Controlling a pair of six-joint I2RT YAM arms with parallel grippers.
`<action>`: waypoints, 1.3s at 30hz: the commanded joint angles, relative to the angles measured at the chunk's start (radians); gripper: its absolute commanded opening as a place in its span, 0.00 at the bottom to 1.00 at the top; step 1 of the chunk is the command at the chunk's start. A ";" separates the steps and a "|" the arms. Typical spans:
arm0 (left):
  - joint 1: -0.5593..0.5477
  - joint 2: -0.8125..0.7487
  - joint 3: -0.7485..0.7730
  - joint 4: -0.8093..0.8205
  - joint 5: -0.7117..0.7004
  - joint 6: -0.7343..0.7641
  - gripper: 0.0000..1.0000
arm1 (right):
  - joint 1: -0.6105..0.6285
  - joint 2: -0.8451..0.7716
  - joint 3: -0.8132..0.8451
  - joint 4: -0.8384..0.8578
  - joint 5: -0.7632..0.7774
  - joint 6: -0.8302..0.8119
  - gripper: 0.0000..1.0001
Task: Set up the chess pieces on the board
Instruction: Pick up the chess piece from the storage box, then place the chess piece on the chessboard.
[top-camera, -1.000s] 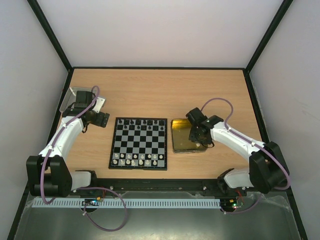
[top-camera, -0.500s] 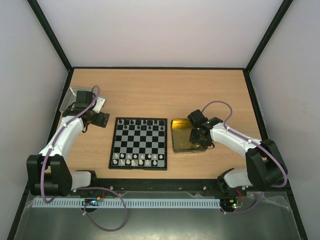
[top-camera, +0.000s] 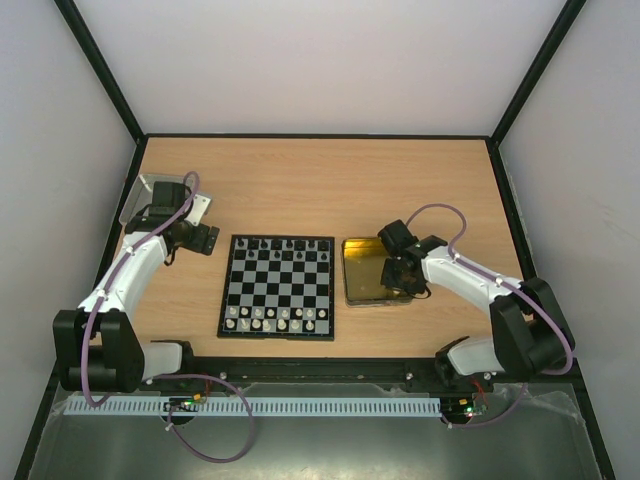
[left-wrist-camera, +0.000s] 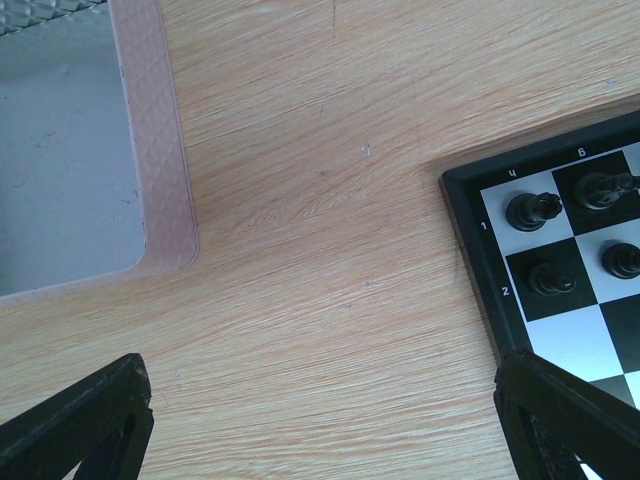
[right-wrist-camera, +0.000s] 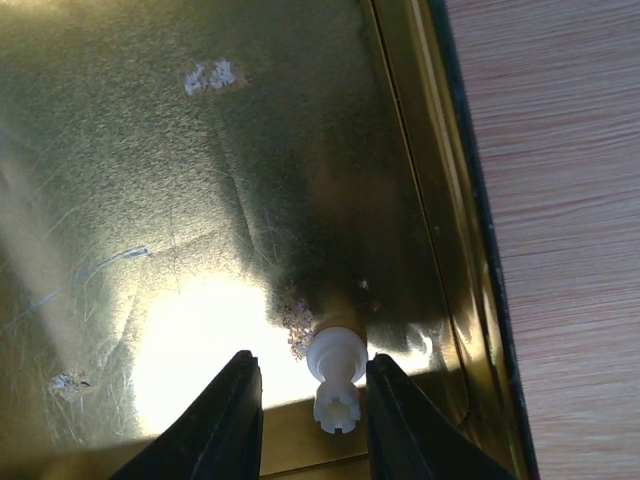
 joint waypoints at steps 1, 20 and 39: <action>-0.003 -0.006 0.025 -0.022 -0.009 0.006 0.94 | -0.006 0.016 -0.013 0.012 -0.004 -0.014 0.25; -0.003 0.004 0.033 -0.017 -0.004 0.002 0.94 | -0.006 -0.006 0.135 -0.080 0.018 -0.022 0.03; -0.003 0.002 0.025 -0.016 0.001 0.000 0.94 | 0.343 -0.017 0.266 -0.130 -0.018 0.172 0.02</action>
